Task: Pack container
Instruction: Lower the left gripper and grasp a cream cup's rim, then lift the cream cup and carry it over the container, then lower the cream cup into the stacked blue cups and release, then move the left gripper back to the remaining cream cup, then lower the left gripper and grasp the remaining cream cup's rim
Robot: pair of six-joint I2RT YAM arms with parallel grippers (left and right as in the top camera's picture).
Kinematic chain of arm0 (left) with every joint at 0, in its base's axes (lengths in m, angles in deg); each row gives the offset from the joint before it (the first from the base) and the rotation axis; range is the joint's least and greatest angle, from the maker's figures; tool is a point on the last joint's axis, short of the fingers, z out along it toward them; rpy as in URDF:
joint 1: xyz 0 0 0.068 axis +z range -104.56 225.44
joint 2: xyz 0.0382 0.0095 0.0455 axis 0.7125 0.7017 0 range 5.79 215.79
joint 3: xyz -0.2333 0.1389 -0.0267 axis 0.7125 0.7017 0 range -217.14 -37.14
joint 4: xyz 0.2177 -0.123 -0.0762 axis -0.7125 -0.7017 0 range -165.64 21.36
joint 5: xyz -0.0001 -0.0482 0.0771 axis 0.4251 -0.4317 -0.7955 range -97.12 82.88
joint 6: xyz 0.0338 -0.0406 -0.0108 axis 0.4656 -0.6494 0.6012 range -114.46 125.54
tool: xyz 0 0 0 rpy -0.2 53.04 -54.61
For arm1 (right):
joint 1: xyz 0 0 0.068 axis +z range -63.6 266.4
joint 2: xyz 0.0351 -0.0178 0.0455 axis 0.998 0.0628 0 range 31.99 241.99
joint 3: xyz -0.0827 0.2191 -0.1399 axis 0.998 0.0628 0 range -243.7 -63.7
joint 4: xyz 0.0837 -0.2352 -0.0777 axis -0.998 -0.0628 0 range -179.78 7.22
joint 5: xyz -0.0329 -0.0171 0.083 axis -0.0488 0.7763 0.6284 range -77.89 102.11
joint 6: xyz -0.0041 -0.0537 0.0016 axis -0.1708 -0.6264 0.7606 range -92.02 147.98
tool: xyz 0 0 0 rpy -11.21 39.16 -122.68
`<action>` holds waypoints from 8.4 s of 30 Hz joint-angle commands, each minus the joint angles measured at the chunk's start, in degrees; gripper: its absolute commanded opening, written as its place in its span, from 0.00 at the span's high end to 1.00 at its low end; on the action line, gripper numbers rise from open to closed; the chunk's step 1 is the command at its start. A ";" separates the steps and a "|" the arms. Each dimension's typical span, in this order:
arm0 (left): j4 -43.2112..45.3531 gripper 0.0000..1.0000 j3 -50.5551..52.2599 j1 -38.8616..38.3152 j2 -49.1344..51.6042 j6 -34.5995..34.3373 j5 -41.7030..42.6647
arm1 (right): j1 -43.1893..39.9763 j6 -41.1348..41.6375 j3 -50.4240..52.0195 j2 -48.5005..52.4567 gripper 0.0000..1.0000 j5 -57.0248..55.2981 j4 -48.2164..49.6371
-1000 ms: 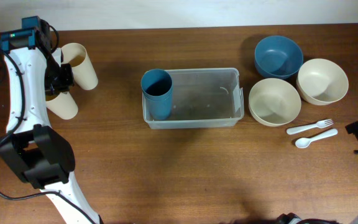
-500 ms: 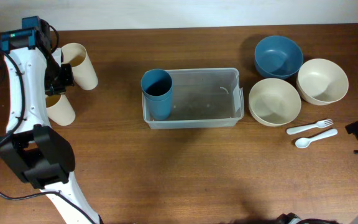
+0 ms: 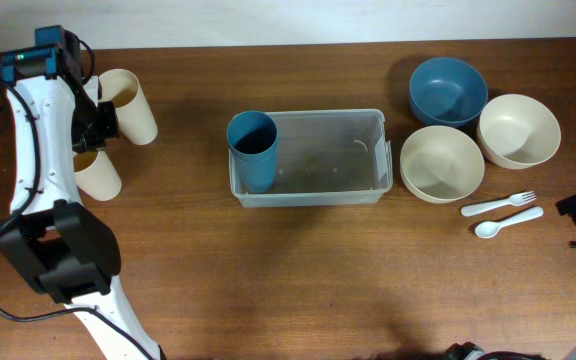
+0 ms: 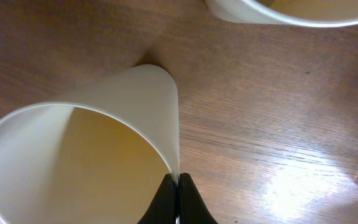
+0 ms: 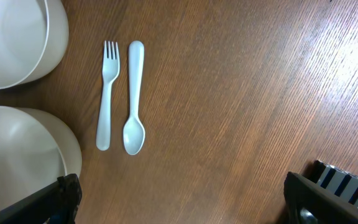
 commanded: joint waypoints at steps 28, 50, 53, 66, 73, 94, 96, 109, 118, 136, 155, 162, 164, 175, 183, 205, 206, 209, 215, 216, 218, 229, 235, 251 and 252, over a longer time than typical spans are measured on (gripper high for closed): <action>-12.41 0.98 -27.54 0.28 -9.22 0.02 5.88 | -0.35 0.46 0.20 0.11 0.01 -0.70 0.17; -11.96 0.98 -27.54 -2.29 -22.03 -0.33 22.93 | -0.35 0.46 0.20 0.11 0.01 -0.68 0.17; -11.76 0.98 -27.54 -5.90 -22.01 0.13 23.98 | -0.35 0.46 0.20 0.11 0.01 -0.70 0.17; -6.05 0.99 -27.50 -24.35 -21.49 1.57 23.87 | -0.35 0.46 0.20 0.11 0.01 -0.68 0.17; -7.45 0.99 -27.10 -27.74 -19.93 1.55 23.23 | -0.35 0.46 0.20 0.11 0.01 -0.70 0.17; -12.39 0.99 -27.08 -27.82 -16.90 1.53 20.46 | -0.35 0.46 0.20 0.11 0.01 -0.70 0.17; -12.39 0.99 -26.69 -27.96 -16.85 1.51 20.46 | -0.35 0.46 0.20 0.11 0.01 -0.70 0.17; -11.93 0.99 -19.41 -28.57 -16.85 1.36 20.41 | -0.35 0.46 0.20 0.11 0.01 -0.70 0.17; -10.23 0.99 -19.28 -28.55 -16.85 1.38 20.41 | -0.35 0.46 0.20 0.11 0.01 -0.70 0.17; -11.21 0.97 -19.26 -28.55 -16.83 1.38 19.15 | -0.35 0.46 0.20 0.11 0.01 -0.70 0.17; -7.85 0.33 -19.39 -28.48 -16.85 1.38 19.06 | -0.35 0.46 0.20 0.11 0.01 -0.70 0.17; -4.24 0.00 -21.92 -28.48 -16.87 -0.94 4.50 | -0.35 0.46 0.20 0.11 0.01 -0.68 0.17; -4.76 0.00 -21.97 -28.48 -16.85 -5.79 -6.91 | -0.35 0.46 0.20 0.11 0.01 -0.70 0.17; -3.23 0.00 -21.46 -21.31 -14.60 -13.27 -18.49 | -0.35 0.46 0.20 0.11 0.01 -0.70 0.17; -0.90 0.00 -21.46 -11.96 -5.14 -13.42 -12.02 | -0.35 0.46 0.20 0.11 0.01 -0.70 0.17; 6.03 0.00 -21.46 -9.35 7.98 -5.03 3.45 | -0.35 0.46 0.20 0.11 0.01 -0.70 0.17; 5.84 0.00 -21.46 -9.35 8.13 -5.03 3.58 | -0.35 0.46 0.20 0.11 0.01 -0.70 0.17; 5.62 0.00 -21.46 -9.35 8.70 -5.03 3.56 | -0.35 0.46 0.20 0.11 0.01 -0.70 0.17; 5.62 0.00 -21.46 -9.35 9.31 -3.21 3.54 | -0.35 0.46 0.20 0.11 0.01 -0.70 0.17; 5.60 0.00 -21.46 -9.35 9.35 -3.10 3.48 | -0.35 0.46 0.20 0.11 0.01 -0.70 0.17; 5.62 0.00 -21.46 -9.35 9.40 -3.13 3.34 | -0.35 0.46 0.20 0.11 0.01 -0.70 0.17; 6.14 0.00 -21.42 -9.35 12.46 -2.49 3.32 | -0.35 0.46 0.20 0.11 0.01 -0.70 0.17; 7.37 0.00 -21.42 -9.35 12.90 -2.49 3.34 | -0.35 0.46 0.20 0.11 0.01 -0.70 0.17; 5.49 0.00 -21.35 -9.35 13.81 -2.51 3.54 | -0.35 0.46 0.20 0.11 0.01 -0.70 0.17; 5.40 0.00 -21.35 -9.35 13.90 -2.51 3.54 | -0.35 0.46 0.20 0.11 0.01 -0.68 0.17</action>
